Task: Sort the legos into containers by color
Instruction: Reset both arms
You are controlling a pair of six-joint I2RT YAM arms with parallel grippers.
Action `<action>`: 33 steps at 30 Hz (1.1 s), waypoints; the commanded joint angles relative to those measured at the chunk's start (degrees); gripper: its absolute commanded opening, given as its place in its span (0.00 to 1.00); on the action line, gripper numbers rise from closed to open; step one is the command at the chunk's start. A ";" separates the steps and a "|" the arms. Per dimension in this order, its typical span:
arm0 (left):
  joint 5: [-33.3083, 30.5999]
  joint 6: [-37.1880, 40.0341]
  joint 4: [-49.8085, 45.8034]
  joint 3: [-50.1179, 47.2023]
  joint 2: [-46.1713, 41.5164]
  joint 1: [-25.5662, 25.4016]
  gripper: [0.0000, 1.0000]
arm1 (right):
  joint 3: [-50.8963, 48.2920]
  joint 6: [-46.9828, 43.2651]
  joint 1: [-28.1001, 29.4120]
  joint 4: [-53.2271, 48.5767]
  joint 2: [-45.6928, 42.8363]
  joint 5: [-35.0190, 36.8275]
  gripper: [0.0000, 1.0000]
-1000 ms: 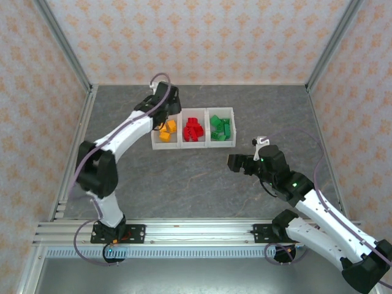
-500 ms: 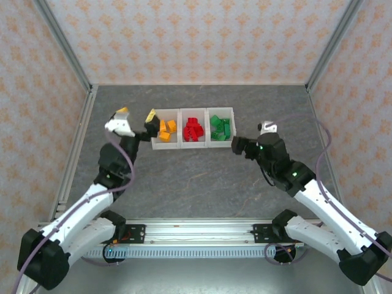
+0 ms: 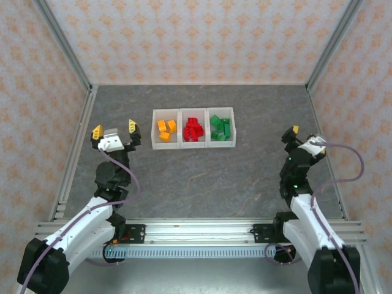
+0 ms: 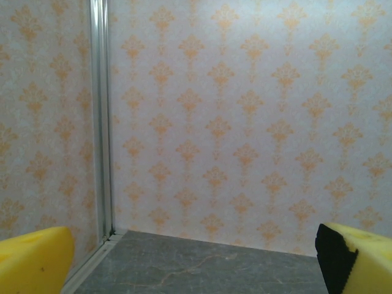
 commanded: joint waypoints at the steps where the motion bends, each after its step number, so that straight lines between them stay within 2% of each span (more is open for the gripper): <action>1: -1.42 -1.02 -1.21 0.19 0.74 0.72 1.00 | -5.91 3.02 -0.11 13.68 7.95 -4.81 1.00; 3: -2.36 0.15 -0.98 -0.32 1.03 0.88 1.00 | -6.66 0.37 -0.03 20.08 12.98 -9.06 1.00; 4: -2.56 0.37 -0.08 -0.92 1.12 1.10 1.00 | -4.84 -1.71 0.16 18.04 13.69 -12.39 1.00; 7: -1.81 -0.10 -0.03 -1.36 1.36 1.85 1.00 | -5.83 -3.72 0.42 28.81 18.88 -13.09 1.00; 11: -1.62 -0.18 -0.04 -1.85 3.01 2.12 1.00 | -2.10 -10.23 1.23 30.63 25.06 -19.02 1.00; 14: -1.52 -0.89 0.55 -2.27 4.99 2.77 1.00 | -6.05 -13.07 2.45 54.29 38.30 -18.12 1.00; 16: -0.85 -1.82 1.27 -2.75 6.30 3.54 1.00 | -2.90 -12.52 2.25 38.22 32.47 -20.29 1.00; 18: -0.44 -3.31 2.40 -3.23 8.26 4.74 1.00 | -2.67 -11.59 1.29 43.25 35.90 -20.12 1.00; 19: -0.28 -3.92 2.82 -3.37 9.37 5.35 1.00 | -1.49 -11.50 1.21 38.12 34.25 -20.18 1.00; 21: -0.36 -5.55 3.77 -3.62 12.41 6.86 1.00 | -2.48 -11.53 1.16 41.53 35.20 -20.22 1.00; 23: -0.86 -7.57 5.56 -4.14 16.08 8.44 1.00 | -1.64 -11.45 1.30 37.98 34.07 -20.12 1.00; 26: -1.14 -10.73 12.64 -6.00 23.18 10.95 1.00 | -1.81 -11.53 1.31 38.49 34.19 -20.03 1.00; 30: 2.34 -11.91 17.92 -5.83 31.07 12.66 1.00 | -1.94 -11.57 1.26 39.37 34.43 -20.04 1.00; 32: -0.06 -12.51 25.61 -6.77 37.81 12.85 1.00 | -1.91 -11.41 1.30 38.89 34.32 -20.04 1.00; 33: -0.79 -11.82 32.50 -7.34 42.16 13.00 1.00 | -1.98 -11.51 1.29 39.23 34.38 -20.04 1.00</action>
